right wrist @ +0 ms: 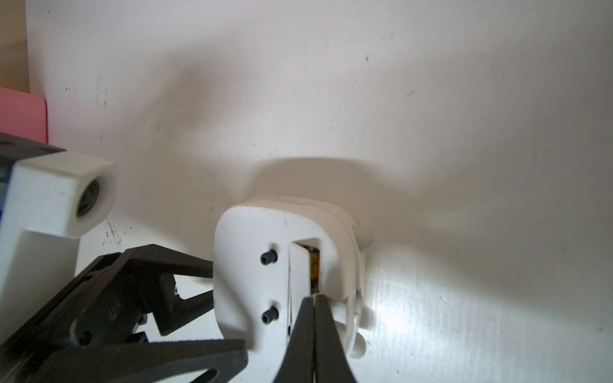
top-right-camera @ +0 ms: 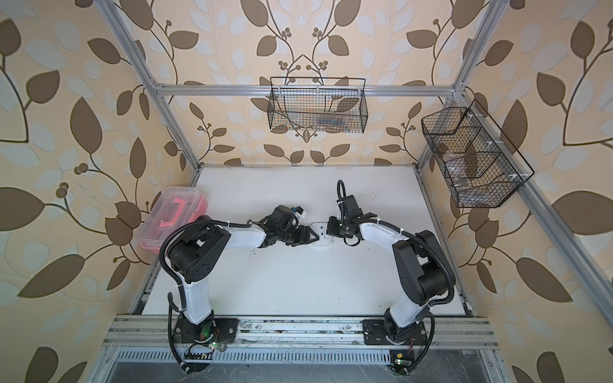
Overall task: Insert the battery into the alarm
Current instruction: Install the cover on the alarm.
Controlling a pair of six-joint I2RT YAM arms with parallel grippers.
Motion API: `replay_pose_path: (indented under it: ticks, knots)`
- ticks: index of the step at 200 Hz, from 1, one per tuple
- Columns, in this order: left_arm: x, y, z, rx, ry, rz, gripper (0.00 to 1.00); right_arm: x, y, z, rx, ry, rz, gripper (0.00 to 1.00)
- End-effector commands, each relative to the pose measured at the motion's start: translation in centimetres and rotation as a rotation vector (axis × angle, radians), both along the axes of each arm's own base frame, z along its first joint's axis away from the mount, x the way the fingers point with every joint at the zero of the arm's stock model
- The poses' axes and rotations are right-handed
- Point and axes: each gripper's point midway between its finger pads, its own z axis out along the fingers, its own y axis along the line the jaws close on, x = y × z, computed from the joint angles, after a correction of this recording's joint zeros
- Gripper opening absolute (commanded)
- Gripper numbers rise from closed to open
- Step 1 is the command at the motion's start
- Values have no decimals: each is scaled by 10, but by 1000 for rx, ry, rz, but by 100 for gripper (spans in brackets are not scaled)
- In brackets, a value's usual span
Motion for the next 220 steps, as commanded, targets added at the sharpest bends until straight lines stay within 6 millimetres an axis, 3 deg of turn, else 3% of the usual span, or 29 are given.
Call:
replay_pose_path:
  ticks: [1,166,220]
  knots:
    - [1,-5,-7,14,-2,-16,57,-7,3,-15,1,72,-16,0]
    - [0,-3,-18,33,20,-2,52,-6,-2,-17,80,135,-56,0]
    - [1,-3,-18,37,23,-1,52,-6,6,-14,63,124,-24,0]
